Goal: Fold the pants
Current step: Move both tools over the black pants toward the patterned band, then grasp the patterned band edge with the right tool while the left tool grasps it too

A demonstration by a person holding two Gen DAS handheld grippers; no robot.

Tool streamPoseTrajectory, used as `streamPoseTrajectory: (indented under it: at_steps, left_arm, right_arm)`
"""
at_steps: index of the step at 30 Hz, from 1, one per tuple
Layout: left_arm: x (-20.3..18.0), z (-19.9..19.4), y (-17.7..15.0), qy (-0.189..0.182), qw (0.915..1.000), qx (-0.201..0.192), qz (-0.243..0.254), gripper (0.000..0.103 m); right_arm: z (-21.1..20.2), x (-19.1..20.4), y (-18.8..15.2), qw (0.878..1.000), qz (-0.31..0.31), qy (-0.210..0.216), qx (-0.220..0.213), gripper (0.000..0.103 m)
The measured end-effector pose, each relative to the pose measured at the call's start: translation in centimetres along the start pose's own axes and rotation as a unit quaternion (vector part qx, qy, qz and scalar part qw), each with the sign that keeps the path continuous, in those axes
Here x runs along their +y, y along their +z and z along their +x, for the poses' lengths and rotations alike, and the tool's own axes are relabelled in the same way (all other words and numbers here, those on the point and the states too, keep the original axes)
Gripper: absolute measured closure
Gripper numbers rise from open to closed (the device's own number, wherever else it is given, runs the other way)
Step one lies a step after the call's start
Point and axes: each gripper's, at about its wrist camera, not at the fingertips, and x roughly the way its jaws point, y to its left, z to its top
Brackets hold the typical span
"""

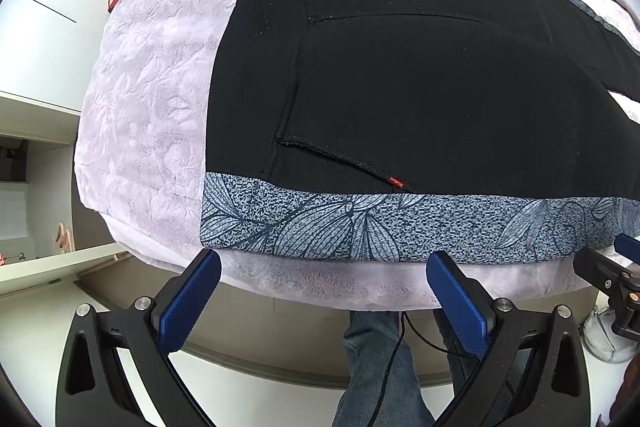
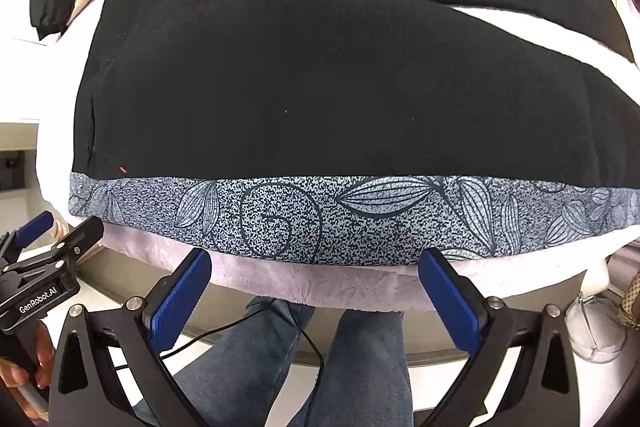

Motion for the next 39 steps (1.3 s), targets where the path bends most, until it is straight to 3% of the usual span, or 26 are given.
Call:
streamPoseTrajectory:
  at_steps: [8, 21, 23, 25, 27, 29, 31, 32, 35, 39]
  left_arm:
    - [0.4, 0.6, 0.0, 0.004, 1.0, 0.004, -0.003, 0.0]
    - [0.6, 1.2, -0.3, 0.001, 0.9999, 0.011, -0.01, 0.0]
    - [0.6, 1.3, -0.4, -0.004, 0.9999, 0.01, -0.011, 0.0]
    - [1.0, 1.3, -0.5, -0.029, 0.9994, 0.003, -0.02, 0.0]
    - [2.0, 1.3, -0.7, -0.092, 0.9948, -0.006, -0.045, 0.0]
    - [3.2, 1.6, -0.9, -0.172, 0.9824, -0.016, -0.07, 0.0]
    - [4.0, 2.0, -1.2, -0.214, 0.9733, -0.015, -0.082, 0.0]
    - [4.3, 2.2, -1.2, -0.222, 0.9713, -0.014, -0.084, 0.0]
    - [4.9, 2.8, -1.5, -0.242, 0.9656, -0.014, -0.093, 0.0]
    - [5.6, 3.6, -1.8, -0.255, 0.9611, -0.01, -0.105, 0.005]
  right_arm:
    - [1.2, 0.8, -0.9, 1.0, 0.005, 0.019, 0.02, 0.0]
    - [2.4, 0.9, -2.0, 0.999, 0.013, 0.025, 0.018, 0.0]
    - [2.5, 0.6, -1.9, 0.999, 0.018, 0.035, 0.016, 0.0]
    - [2.4, 0.5, -2.1, 0.997, 0.029, 0.073, 0.005, 0.0]
    - [2.4, 0.4, -2.5, 0.988, 0.043, 0.15, -0.006, 0.0]
    - [3.7, 0.5, -3.0, 0.962, 0.063, 0.265, 0.008, 0.0]
    - [5.4, 0.5, -3.5, 0.938, 0.086, 0.335, 0.028, 0.001]
    - [6.4, 0.6, -3.7, 0.93, 0.095, 0.353, 0.038, 0.006]
    - [9.2, 0.7, -4.2, 0.906, 0.132, 0.398, 0.063, 0.036]
    - [10.4, -0.6, -4.3, 0.881, 0.189, 0.433, 0.031, 0.039]
